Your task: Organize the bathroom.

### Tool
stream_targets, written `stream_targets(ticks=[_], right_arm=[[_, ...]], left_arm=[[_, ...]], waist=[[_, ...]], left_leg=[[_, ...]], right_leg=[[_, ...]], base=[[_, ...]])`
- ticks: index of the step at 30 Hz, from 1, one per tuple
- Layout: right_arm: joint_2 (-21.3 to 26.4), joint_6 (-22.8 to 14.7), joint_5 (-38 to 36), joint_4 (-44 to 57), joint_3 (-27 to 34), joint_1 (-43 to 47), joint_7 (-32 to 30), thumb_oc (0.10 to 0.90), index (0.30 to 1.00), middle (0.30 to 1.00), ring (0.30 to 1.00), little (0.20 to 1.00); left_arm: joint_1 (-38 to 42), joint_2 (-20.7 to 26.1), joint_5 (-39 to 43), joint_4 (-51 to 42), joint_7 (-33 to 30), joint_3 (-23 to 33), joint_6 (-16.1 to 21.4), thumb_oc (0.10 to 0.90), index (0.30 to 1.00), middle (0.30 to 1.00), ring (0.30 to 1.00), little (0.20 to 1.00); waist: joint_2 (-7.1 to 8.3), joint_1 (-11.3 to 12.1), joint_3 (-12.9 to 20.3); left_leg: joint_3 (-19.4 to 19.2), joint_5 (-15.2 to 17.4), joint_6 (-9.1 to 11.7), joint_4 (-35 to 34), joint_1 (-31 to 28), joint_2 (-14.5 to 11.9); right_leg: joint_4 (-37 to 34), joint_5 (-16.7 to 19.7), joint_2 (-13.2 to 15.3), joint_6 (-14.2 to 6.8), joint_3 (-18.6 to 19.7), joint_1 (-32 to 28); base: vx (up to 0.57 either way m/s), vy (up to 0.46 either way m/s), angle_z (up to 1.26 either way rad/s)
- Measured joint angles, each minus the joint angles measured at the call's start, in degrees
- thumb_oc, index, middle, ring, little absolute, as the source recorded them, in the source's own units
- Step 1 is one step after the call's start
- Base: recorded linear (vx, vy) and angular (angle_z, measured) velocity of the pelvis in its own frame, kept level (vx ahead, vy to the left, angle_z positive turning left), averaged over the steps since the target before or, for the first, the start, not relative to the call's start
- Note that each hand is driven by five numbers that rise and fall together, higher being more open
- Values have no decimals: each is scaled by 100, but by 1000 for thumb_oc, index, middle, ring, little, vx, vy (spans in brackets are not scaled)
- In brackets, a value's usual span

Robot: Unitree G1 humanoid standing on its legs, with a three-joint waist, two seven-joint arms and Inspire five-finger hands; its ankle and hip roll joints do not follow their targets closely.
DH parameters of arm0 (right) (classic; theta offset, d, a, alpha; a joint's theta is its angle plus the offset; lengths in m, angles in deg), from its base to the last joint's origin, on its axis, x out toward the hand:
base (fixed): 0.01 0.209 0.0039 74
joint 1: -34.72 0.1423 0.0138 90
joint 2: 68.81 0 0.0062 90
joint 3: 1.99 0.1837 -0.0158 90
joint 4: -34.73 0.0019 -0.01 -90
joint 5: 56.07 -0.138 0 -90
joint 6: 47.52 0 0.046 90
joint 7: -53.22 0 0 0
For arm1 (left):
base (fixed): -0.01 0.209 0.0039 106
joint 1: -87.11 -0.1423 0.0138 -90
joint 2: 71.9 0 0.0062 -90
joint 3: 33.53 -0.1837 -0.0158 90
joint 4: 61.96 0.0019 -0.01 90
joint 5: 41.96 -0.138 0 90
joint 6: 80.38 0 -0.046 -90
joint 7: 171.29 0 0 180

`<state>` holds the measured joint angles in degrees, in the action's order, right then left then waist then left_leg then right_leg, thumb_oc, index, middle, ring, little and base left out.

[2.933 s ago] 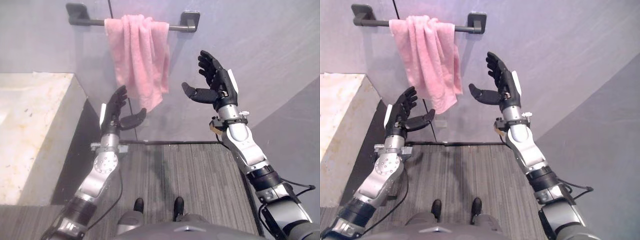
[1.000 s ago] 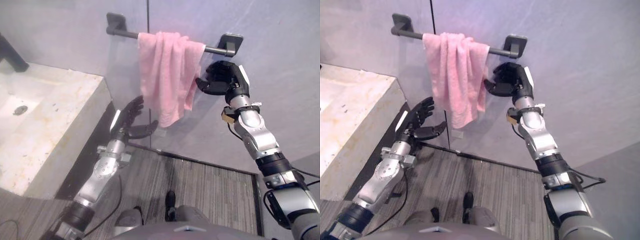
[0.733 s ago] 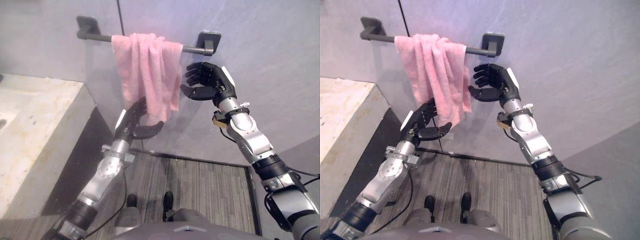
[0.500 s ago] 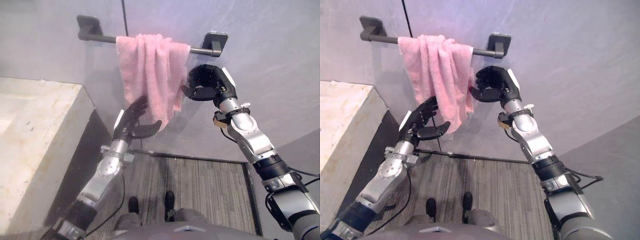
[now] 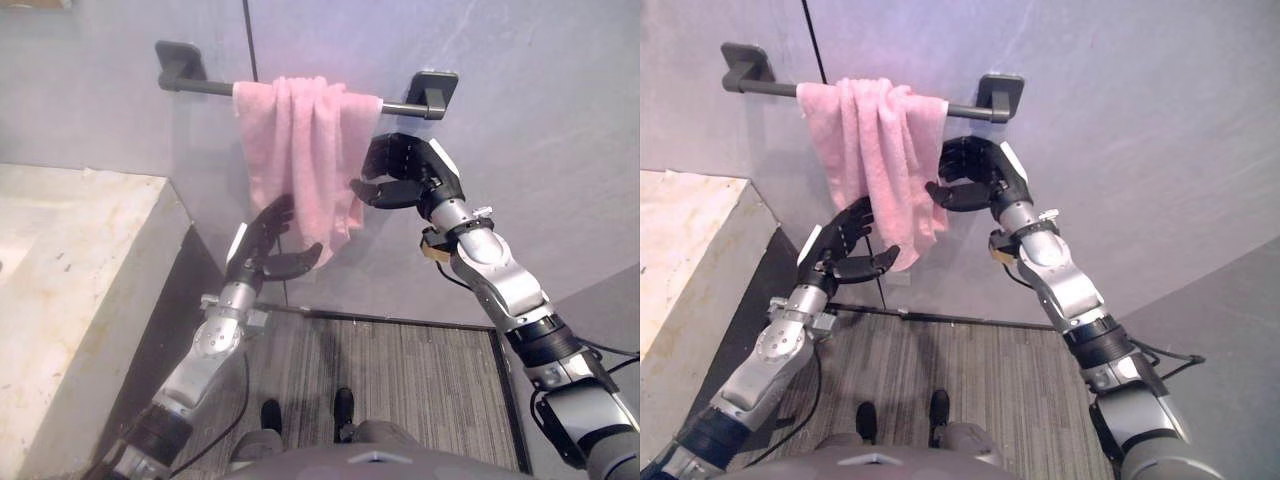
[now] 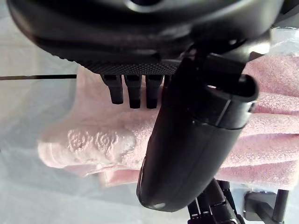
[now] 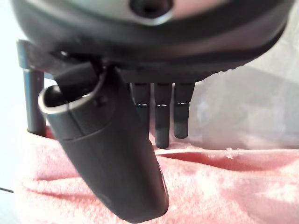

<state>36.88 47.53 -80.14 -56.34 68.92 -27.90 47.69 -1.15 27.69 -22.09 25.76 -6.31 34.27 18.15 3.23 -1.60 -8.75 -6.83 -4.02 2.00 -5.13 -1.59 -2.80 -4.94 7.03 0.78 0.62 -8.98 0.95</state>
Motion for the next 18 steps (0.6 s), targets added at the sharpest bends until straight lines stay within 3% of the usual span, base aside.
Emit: stream_targets(ticks=[11, 12, 13, 14, 15, 18], right_arm=[[-3, 335, -193, 353, -103, 2, -4, 800, 900, 900, 900, 900], [-3, 354, -191, 366, -106, 2, -5, 733, 799, 799, 799, 799], [-3, 360, -187, 366, -111, 2, -9, 562, 542, 542, 542, 542], [-3, 365, -185, 366, -113, 1, -11, 533, 500, 500, 500, 500], [-3, 371, -185, 366, -114, 1, -11, 400, 300, 300, 300, 300], [-8, 377, -89, 366, -114, -2, -14, 400, 300, 300, 300, 300]], left_arm=[[0, -90, -1, -25, -207, -8, 1, 800, 900, 900, 900, 900], [0, -92, -1, -25, -210, -8, 1, 800, 900, 900, 900, 900], [0, -92, -1, -25, -215, -8, 2, 800, 900, 900, 900, 900], [0, -91, -1, -25, -218, -8, 1, 800, 900, 900, 900, 900], [-1, -91, -2, -25, -222, -8, 1, 800, 900, 900, 900, 900], [-1, -90, -9, -26, -273, -8, 1, 800, 900, 900, 900, 900]], waist=[[10, 124, 5], [16, 134, 9], [27, 139, 16], [39, 138, 24], [51, 138, 31], [107, 126, 66]], left_leg=[[-81, -4, -8, 1, -47, 17], [-84, -3, -9, 1, -53, 18], [-88, 0, -12, 0, -56, 18], [-92, 0, -13, 0, -57, 19], [-97, 1, -14, 0, -58, 19], [-137, 13, -27, 1, -78, 24]], right_leg=[[2, 10, 8, -37, 71, -12], [2, 8, 8, -43, 82, -15], [2, 5, 8, -47, 89, -15], [2, 4, 8, -49, 94, -15], [2, 4, 9, -50, 99, -13], [1, 2, 8, -58, 146, -12]], base=[[-2, 48, -3], [2, 37, -4], [0, 0, 0], [0, 0, 0], [0, 0, 0], [-6, 32, -7]])
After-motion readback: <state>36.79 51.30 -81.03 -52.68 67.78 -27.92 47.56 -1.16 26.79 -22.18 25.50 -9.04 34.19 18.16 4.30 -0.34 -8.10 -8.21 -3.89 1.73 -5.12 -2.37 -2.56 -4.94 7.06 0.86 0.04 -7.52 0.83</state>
